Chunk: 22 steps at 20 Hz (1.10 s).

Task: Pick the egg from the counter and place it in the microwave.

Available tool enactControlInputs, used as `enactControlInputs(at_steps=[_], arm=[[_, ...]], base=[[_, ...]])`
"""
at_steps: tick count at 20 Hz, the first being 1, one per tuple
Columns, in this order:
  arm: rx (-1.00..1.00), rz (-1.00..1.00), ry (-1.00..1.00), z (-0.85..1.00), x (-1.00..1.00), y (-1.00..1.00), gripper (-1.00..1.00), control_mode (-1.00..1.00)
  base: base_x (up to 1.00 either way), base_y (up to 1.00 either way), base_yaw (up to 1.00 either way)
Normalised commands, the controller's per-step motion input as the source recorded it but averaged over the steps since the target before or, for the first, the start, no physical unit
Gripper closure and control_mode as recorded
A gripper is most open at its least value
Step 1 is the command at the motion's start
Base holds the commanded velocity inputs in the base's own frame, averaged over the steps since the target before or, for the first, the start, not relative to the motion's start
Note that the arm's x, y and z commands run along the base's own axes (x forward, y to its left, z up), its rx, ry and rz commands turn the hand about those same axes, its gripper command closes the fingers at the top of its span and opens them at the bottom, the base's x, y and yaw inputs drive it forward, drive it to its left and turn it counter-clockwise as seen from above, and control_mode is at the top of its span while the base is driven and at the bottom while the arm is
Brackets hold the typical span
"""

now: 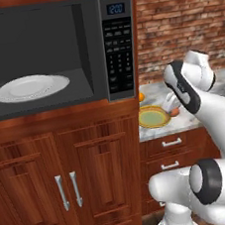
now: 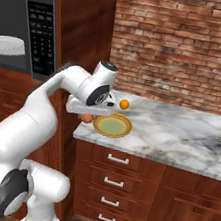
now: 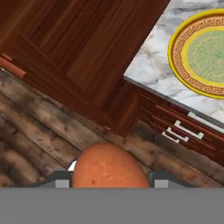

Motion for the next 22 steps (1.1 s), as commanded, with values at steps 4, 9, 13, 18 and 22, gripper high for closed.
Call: enactControlInputs(at_steps=[4, 9, 13, 18, 22], arm=[[0.0, -0.19, -0.04, 0.57, -1.0, 0.96, 1.0, -1.0], [0.0, 0.04, 0.0, 0.76, -0.93, 1.0, 1.0, -1.0], [0.0, 0.09, 0.0, 0.78, -0.48, 1.0, 1.0, -1.0], [0.0, 0.05, -0.03, 0.98, -0.05, 1.0, 1.0, -1.0], [0.0, 0.02, -0.29, 1.0, 0.0, 1.0, 1.0, -1.0]], base=[[0.0, 0.0, 0.0], [0.0, 0.0, 0.0], [0.0, 0.0, 0.0], [0.0, 0.0, 0.0], [0.0, 0.0, 0.0]])
